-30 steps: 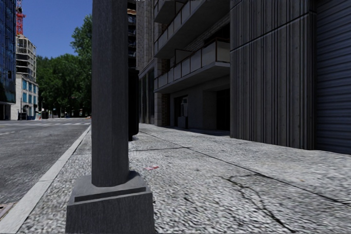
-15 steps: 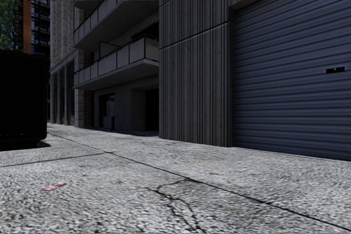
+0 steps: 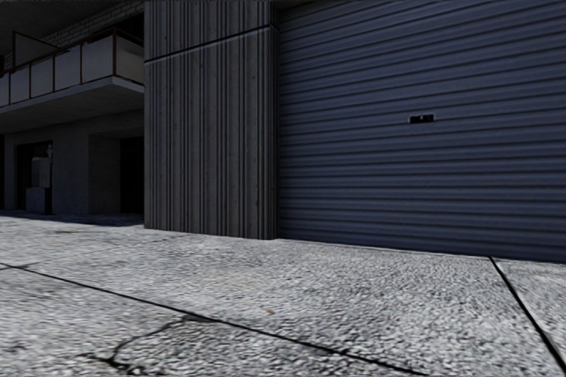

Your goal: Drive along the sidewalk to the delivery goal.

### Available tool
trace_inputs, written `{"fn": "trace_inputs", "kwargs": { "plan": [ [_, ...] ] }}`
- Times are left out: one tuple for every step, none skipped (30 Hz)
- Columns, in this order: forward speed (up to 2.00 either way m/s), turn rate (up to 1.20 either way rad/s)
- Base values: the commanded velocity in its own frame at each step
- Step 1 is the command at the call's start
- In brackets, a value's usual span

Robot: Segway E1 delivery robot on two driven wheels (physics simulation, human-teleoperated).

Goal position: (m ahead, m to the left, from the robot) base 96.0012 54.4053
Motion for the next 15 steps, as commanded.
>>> {"fn": "trace_inputs", "kwargs": {
  "plan": [
    [0.88,0.00],
    [0.88,0.00],
    [0.88,0.08],
    [0.88,0.15],
    [0.88,0.16],
    [0.88,0.16],
    [0.88,0.20],
    [0.88,0.35],
    [0.88,0.57],
    [0.88,0.67],
    [0.88,0.71],
    [0.88,0.71],
    [0.88,0.72],
    [0.88,0.72],
    [0.88,0.72]
  ]
}}
